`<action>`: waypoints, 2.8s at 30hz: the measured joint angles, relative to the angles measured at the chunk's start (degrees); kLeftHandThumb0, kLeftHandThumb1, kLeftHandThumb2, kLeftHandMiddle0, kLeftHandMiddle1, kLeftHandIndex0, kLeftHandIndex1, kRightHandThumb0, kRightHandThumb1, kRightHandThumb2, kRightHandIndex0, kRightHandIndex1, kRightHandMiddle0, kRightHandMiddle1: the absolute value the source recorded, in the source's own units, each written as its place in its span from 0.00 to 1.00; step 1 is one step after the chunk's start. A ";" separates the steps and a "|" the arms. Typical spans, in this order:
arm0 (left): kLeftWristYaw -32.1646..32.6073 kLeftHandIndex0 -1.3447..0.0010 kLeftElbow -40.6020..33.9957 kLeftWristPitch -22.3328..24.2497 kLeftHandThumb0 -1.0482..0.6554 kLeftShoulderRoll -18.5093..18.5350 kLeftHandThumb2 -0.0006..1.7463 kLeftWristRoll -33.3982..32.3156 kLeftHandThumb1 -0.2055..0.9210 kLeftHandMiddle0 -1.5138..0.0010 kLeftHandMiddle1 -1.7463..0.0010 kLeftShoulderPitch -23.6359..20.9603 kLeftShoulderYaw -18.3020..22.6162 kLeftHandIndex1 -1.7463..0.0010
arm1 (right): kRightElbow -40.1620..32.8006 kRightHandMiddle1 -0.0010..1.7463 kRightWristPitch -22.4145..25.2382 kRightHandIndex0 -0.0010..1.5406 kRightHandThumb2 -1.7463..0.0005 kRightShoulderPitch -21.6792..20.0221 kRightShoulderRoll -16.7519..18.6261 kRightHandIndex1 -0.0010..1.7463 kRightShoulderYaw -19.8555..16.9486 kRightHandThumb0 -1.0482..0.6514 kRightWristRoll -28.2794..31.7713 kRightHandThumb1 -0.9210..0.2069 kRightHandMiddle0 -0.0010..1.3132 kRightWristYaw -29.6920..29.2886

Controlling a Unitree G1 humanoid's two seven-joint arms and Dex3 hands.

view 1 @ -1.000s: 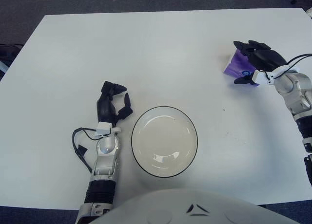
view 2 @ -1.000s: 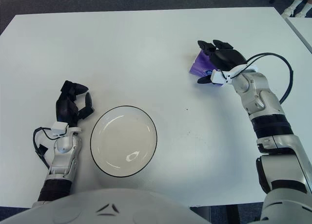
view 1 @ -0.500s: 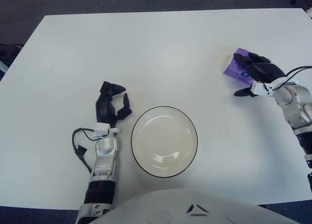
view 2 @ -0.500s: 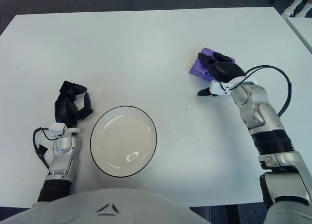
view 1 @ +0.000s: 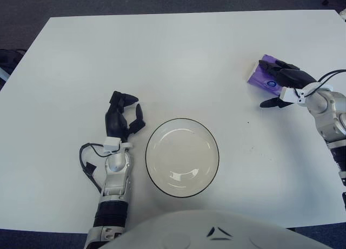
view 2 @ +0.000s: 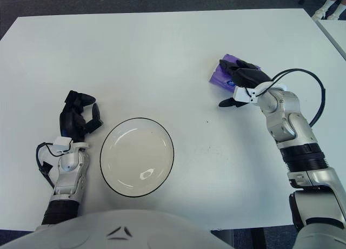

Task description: Put the tissue paper into the plate.

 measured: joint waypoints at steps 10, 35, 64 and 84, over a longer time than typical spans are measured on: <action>0.00 0.64 -0.01 -0.05 0.37 0.00 0.64 -0.07 0.61 0.51 0.00 0.07 0.41 0.00 | 2.43 0.00 1.77 0.00 0.80 -2.66 0.64 0.00 1.38 0.00 -0.72 0.22 0.00 0.41; 0.47 0.64 -0.27 0.13 0.37 -0.02 0.64 0.48 0.61 0.51 0.00 0.22 0.46 0.00 | 4.59 0.00 7.10 0.00 0.81 -6.46 5.22 0.00 1.15 0.00 -1.63 0.19 0.00 -4.47; 0.51 0.65 -0.39 -0.07 0.37 0.08 0.63 0.48 0.62 0.51 0.00 0.36 0.48 0.00 | 9.66 0.00 10.70 0.00 0.84 -11.67 10.04 0.00 1.19 0.00 -2.36 0.15 0.00 -12.26; 0.93 0.66 -0.71 -0.14 0.37 0.13 0.63 0.52 0.63 0.51 0.00 0.77 0.54 0.00 | 28.23 0.00 5.21 0.00 0.85 -18.94 10.77 0.00 7.51 0.00 -3.21 0.12 0.00 -16.52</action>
